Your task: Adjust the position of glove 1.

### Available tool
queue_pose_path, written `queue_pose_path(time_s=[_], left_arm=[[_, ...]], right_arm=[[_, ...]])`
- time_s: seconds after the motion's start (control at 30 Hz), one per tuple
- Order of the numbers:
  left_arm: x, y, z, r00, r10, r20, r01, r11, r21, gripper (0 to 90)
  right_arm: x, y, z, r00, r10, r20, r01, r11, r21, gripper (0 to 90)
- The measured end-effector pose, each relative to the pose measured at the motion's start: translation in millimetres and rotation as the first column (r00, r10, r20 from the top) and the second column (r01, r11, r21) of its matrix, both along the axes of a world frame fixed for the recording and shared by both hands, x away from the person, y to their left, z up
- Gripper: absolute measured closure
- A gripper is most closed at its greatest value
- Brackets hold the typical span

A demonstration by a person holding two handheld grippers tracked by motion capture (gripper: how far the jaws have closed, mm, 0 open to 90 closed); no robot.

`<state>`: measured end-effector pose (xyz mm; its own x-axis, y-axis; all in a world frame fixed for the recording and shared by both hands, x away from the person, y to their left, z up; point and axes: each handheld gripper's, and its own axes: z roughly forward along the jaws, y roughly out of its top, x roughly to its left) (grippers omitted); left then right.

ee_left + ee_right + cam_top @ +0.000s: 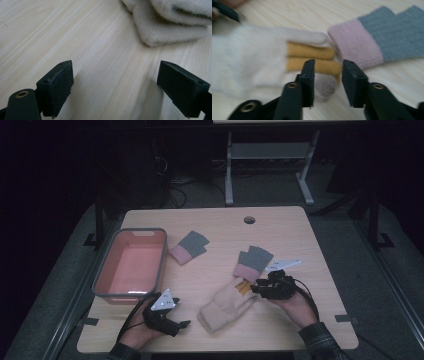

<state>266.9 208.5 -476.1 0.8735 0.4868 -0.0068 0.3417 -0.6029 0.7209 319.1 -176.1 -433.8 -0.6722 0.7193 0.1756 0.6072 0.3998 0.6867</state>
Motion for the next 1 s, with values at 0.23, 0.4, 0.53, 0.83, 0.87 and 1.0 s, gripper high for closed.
queue_pose_path(time_s=[0.23,0.4,0.53,0.83,0.87,1.0], left_arm=[[0.2,-1.2,-0.1,1.0,0.006,0.0,-0.006,1.0,-0.002,12.9],[2.1,-4.8,2.8,0.9994,0.022,-0.028,-0.022,0.9997,0.01,12.4],[3.0,-6.9,4.0,0.9986,0.024,-0.047,-0.023,0.9997,0.006,12.4],[2.0,-10.8,7.0,0.9979,0.003,-0.064,-0.003,1.0,0.001,12.8],[1.8,-12.0,7.9,0.9978,0.003,-0.067,-0.003,1.0,-0.007,12.8],[0.9,-17.5,16.7,0.998,-0.006,-0.063,0.004,0.9994,-0.033,12.8]], right_arm=[[1.1,-17.5,-2.5,0.9977,-0.065,0.018,0.065,0.997,0.032,35.8],[-3.1,-36.7,-9.6,0.9958,-0.086,0.031,0.086,0.996,0.017,25.6],[-10.5,-53.6,-15.8,0.9936,-0.097,0.058,0.098,0.995,-0.013,19.7],[-22.9,-83.2,-25.9,0.988,-0.139,0.067,0.143,0.988,-0.051,14.8],[-23.1,-85.7,-26.9,0.987,-0.145,0.069,0.149,0.987,-0.058,14.3],[-20.5,-93.5,-31.4,0.9823,-0.177,0.06,0.181,0.981,-0.064,13.3]])
